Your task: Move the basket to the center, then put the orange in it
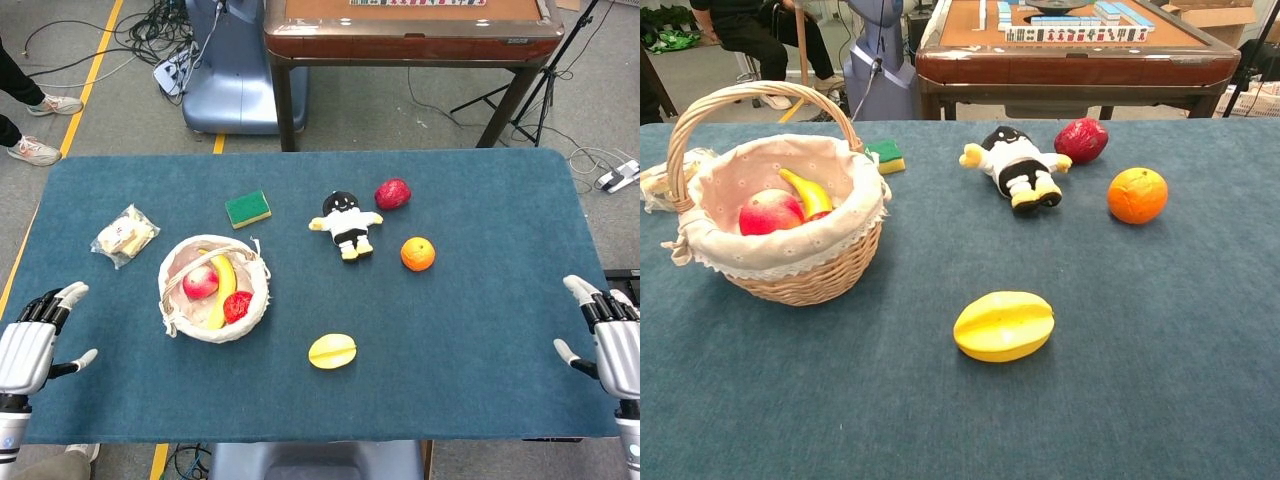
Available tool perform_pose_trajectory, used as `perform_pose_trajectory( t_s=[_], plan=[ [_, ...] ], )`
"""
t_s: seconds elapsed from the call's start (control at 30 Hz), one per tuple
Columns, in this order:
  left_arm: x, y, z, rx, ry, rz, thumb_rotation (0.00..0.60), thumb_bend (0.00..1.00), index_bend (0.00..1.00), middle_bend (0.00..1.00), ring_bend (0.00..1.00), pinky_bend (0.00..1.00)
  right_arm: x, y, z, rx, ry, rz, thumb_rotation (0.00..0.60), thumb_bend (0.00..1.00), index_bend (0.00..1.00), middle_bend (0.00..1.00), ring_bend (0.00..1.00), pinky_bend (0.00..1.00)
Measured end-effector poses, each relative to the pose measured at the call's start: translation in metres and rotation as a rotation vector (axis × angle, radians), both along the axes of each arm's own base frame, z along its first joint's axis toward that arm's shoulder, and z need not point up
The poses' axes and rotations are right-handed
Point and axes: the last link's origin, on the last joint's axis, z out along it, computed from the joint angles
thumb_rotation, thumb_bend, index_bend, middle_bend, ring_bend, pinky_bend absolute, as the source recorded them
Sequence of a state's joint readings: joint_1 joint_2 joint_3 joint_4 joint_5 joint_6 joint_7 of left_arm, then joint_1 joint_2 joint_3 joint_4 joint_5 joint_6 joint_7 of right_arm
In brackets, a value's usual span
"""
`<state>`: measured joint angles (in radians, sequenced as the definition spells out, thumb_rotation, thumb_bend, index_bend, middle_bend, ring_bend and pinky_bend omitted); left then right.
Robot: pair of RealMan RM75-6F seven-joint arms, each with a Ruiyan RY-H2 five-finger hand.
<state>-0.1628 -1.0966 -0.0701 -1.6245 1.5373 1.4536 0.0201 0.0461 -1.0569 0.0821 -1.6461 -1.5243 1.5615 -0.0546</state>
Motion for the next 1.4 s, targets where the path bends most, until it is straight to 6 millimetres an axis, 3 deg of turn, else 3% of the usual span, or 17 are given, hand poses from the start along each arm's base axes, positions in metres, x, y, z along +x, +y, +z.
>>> perform_pose_trajectory(
  t_s=[0.4,0.63,1.07,1.3,1.4],
  plan=[
    [0.047,0.035,-0.003,-0.104,-0.084,-0.135,0.600,0.13,0.09,0.12,0.12,0.17,0.012,-0.006,0.027,-0.084,0.022,0.043,0.600,0.16,0.16,0.21,0.22,0.35],
    [0.082,0.052,-0.012,-0.171,-0.168,-0.188,0.600,0.13,0.09,0.12,0.12,0.17,0.012,-0.006,0.026,-0.078,0.020,0.040,0.600,0.16,0.16,0.21,0.22,0.35],
    [0.116,0.088,-0.033,-0.240,-0.118,-0.153,0.600,0.13,0.09,0.12,0.12,0.14,0.010,-0.006,0.021,-0.059,0.012,0.042,0.600,0.16,0.16,0.21,0.22,0.35],
    [0.131,0.110,-0.046,-0.324,-0.126,-0.060,0.600,0.13,0.17,0.14,0.17,0.13,0.009,-0.007,0.020,-0.054,0.010,0.038,0.600,0.16,0.16,0.21,0.22,0.35],
    [0.142,0.119,-0.051,-0.359,-0.120,-0.041,0.600,0.13,0.21,0.20,0.22,0.13,0.009,-0.007,0.019,-0.053,0.008,0.037,0.600,0.16,0.16,0.21,0.22,0.35]
  ],
)
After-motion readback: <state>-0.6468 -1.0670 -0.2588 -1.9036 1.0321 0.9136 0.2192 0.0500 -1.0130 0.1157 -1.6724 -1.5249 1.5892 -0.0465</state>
